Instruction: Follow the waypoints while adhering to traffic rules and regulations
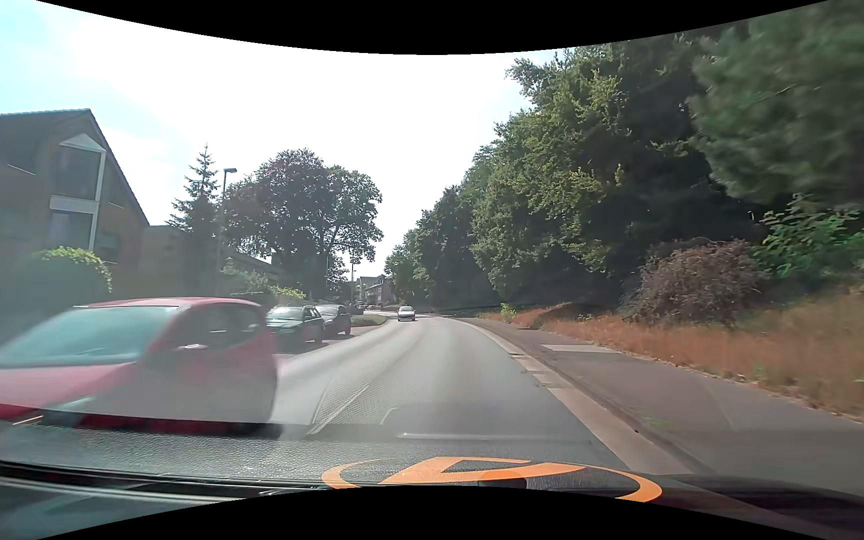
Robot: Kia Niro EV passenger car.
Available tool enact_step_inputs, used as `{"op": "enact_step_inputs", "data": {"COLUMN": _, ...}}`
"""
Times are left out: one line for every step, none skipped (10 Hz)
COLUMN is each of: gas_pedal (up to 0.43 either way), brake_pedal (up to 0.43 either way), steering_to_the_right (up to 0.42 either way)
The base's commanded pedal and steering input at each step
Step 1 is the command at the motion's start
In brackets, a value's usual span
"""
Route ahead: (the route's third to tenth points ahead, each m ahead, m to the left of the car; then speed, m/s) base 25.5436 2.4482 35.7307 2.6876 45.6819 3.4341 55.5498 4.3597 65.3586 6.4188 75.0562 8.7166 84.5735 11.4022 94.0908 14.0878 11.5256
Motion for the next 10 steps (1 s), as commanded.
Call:
{"op": "enact_step_inputs", "data": {"gas_pedal": 0.15, "brake_pedal": 0.0, "steering_to_the_right": 0.001}}
{"op": "enact_step_inputs", "data": {"gas_pedal": 0.15, "brake_pedal": 0.0, "steering_to_the_right": 0.0}}
{"op": "enact_step_inputs", "data": {"gas_pedal": 0.15, "brake_pedal": 0.0, "steering_to_the_right": -0.001}}
{"op": "enact_step_inputs", "data": {"gas_pedal": 0.15, "brake_pedal": 0.0, "steering_to_the_right": -0.001}}
{"op": "enact_step_inputs", "data": {"gas_pedal": 0.15, "brake_pedal": 0.0, "steering_to_the_right": -0.002}}
{"op": "enact_step_inputs", "data": {"gas_pedal": 0.15, "brake_pedal": 0.0, "steering_to_the_right": -0.003}}
{"op": "enact_step_inputs", "data": {"gas_pedal": 0.15, "brake_pedal": 0.0, "steering_to_the_right": -0.004}}
{"op": "enact_step_inputs", "data": {"gas_pedal": 0.138, "brake_pedal": 0.0, "steering_to_the_right": -0.004}}
{"op": "enact_step_inputs", "data": {"gas_pedal": 0.138, "brake_pedal": 0.0, "steering_to_the_right": -0.005}}
{"op": "enact_step_inputs", "data": {"gas_pedal": 0.138, "brake_pedal": 0.0, "steering_to_the_right": -0.007}}
